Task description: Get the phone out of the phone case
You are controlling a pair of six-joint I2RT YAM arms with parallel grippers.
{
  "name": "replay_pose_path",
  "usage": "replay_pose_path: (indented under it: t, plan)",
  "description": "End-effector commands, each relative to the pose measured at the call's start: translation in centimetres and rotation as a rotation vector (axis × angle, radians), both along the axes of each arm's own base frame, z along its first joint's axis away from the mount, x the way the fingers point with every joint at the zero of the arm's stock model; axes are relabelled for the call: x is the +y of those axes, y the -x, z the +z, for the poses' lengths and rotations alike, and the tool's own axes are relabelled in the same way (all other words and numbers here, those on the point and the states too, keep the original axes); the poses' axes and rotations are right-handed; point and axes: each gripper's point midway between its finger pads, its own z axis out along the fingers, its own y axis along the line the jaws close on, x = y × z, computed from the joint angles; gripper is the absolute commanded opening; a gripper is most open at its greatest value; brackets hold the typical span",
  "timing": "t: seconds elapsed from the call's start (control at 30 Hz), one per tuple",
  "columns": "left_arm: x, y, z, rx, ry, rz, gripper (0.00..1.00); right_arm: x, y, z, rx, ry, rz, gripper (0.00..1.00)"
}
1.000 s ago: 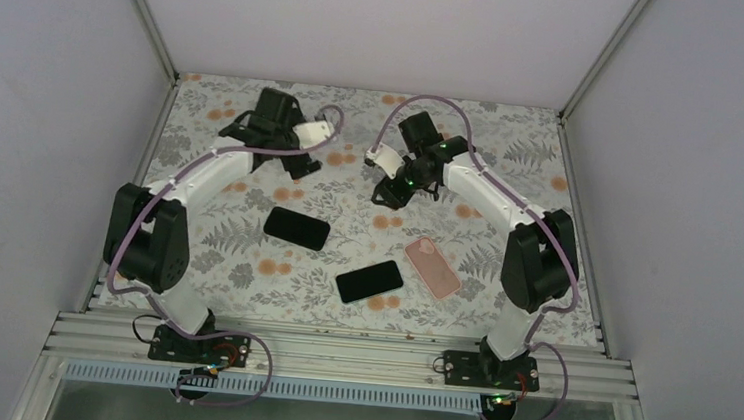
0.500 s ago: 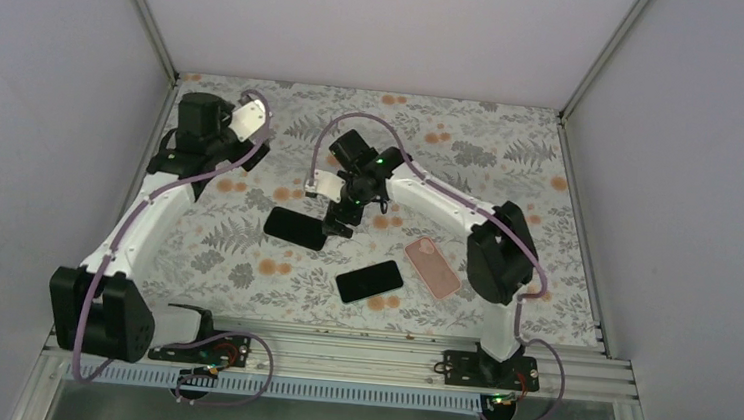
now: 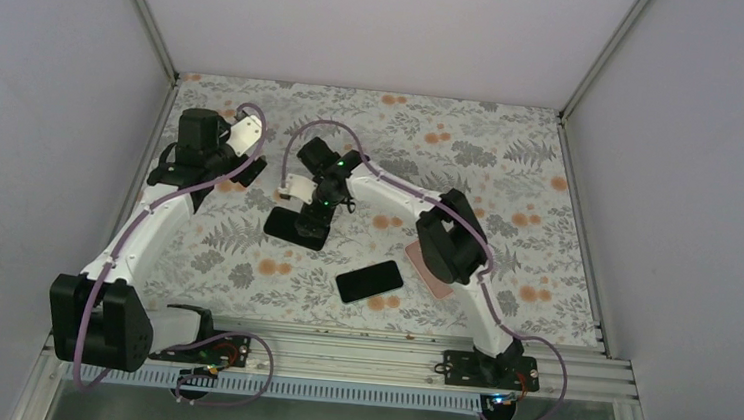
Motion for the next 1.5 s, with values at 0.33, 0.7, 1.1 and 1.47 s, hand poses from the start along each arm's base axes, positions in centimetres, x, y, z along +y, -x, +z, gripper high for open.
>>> replay_pose_path:
  t: [0.33,0.7,1.1,1.47]
  plan:
    - [0.9,0.8,-3.2,0.061,-0.003,0.044,1.00,1.6,1.0,-4.1,0.013,0.126,-0.067,1.00]
    - [1.1,0.8,-4.5,0.084,-0.005,0.055,1.00,2.1,3.4,-2.5,0.074,0.099,-0.043,1.00]
    - [1.4,1.3,-6.2,0.115,-0.013,0.070,1.00,2.0,4.4,-3.0,0.168,0.126,-0.083,1.00]
    - [1.5,1.9,-7.9,0.144,-0.005,0.077,1.00,1.8,4.7,-2.2,0.106,0.130,-0.088,1.00]
